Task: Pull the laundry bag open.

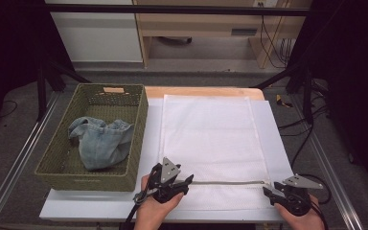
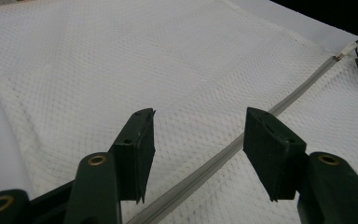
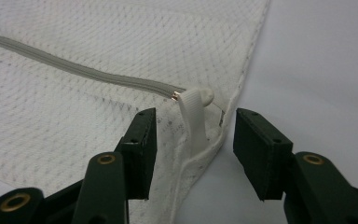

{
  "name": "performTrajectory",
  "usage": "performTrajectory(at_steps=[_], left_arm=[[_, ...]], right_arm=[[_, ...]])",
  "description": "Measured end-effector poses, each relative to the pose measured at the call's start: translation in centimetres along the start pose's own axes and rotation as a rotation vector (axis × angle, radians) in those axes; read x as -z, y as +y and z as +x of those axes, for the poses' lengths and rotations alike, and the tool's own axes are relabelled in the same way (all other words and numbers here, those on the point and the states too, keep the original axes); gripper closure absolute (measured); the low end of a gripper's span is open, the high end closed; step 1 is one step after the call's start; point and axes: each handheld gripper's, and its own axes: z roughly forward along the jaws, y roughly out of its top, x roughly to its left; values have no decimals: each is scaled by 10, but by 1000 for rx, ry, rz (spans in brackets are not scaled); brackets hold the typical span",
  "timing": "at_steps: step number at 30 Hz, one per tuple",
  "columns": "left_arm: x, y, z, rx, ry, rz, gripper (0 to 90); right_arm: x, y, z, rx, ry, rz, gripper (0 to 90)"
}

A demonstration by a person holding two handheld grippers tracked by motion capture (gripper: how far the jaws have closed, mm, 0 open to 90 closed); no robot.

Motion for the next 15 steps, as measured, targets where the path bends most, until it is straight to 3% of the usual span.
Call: performTrajectory(at_steps=[7,15], left_arm=[[0,0,-3,-6,-5,0,432],[4,2,-3,-8,-4,-9,432]], right_arm=[[-6,2,-2,-1,26,10,530],[-10,3,0,16,10,38,540]])
